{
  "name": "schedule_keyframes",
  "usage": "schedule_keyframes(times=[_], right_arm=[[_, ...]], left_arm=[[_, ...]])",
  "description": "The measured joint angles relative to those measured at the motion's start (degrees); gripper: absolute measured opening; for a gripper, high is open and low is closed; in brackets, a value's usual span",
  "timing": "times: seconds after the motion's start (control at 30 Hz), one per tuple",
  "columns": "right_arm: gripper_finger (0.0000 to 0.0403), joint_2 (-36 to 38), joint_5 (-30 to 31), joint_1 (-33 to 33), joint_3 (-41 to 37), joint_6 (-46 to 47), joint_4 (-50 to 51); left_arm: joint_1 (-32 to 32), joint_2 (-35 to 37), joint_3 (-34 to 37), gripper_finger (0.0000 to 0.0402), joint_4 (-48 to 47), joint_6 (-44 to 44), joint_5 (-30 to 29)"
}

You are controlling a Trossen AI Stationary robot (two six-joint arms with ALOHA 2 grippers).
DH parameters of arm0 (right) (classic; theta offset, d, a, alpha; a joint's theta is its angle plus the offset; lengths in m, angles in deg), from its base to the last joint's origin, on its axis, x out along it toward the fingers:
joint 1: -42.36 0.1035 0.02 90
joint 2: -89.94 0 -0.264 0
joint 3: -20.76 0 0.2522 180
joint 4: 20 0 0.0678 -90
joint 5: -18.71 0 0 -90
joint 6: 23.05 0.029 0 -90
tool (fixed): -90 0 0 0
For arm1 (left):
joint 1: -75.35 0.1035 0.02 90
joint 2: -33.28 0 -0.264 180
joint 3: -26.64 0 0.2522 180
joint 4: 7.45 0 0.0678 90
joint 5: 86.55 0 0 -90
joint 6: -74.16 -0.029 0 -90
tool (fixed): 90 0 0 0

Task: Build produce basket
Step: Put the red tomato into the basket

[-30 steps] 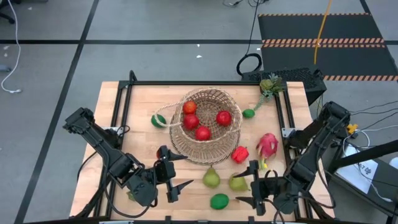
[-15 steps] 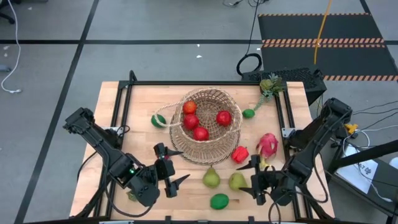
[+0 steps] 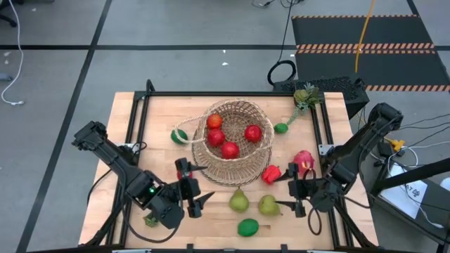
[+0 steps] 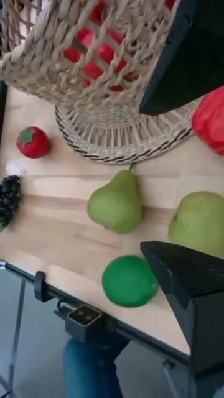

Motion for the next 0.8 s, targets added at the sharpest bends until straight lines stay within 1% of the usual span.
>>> schedule_keyframes(times=[0.2,0.33,0.5,0.57,0.63,0.7,0.8], right_arm=[[0.0339,1.9,0.0,-2.1,-1.9,-0.3,0.0],[0.0339,2.7,-0.1,-3.5,-2.5,-0.3,1.9],[0.0339,2.7,-0.1,-4.0,-2.6,1.4,5.4],[0.0339,2.7,-0.1,-4.0,-2.6,1.6,6.2],[0.0339,2.7,-0.1,-4.0,-2.6,1.6,6.2],[0.0339,2.7,-0.1,-4.0,-2.6,2.3,5.8],[0.0339,2.7,-0.1,-4.0,-2.6,3.0,5.2]], left_arm=[[2.1,0.0,0.0,0.0399,0.1,-1.7,0.4],[3.3,0.0,0.0,0.0399,0.0,-2.3,0.9],[3.7,0.0,0.0,0.0399,-3.3,-0.2,1.0],[3.7,0.0,0.0,0.0399,-5.9,2.3,1.0],[3.1,0.0,0.0,0.0399,-9.6,6.7,1.0],[2.2,0.0,0.0,0.0399,-13.6,14.0,1.2],[0.5,0.0,0.0,0.0399,-19.0,25.7,4.5]])
